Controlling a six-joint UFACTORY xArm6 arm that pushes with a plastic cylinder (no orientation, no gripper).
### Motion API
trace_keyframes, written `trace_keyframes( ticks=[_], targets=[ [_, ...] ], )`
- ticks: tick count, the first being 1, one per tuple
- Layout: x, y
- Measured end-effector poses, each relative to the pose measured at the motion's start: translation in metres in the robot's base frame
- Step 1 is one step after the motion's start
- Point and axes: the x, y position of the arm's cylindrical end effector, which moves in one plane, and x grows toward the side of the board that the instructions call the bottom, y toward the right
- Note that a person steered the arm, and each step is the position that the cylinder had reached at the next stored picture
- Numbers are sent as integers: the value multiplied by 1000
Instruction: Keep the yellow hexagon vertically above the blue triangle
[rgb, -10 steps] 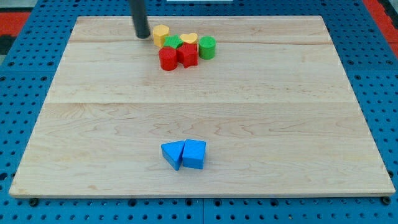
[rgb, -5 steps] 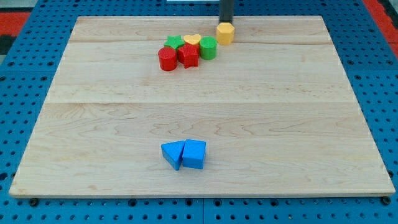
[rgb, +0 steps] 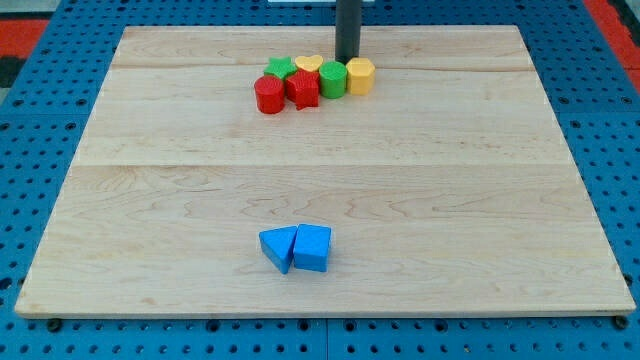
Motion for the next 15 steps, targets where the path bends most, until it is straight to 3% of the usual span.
trace_keyframes(
  ticks=[2, 3, 4, 5, 6, 7, 9, 13, 15],
  targets=[
    [30, 74],
    [12, 25],
    [-6, 48],
    [6, 7],
    [35, -5],
    [52, 36],
    [105, 26],
    [155, -38],
    [226, -72]
  ],
)
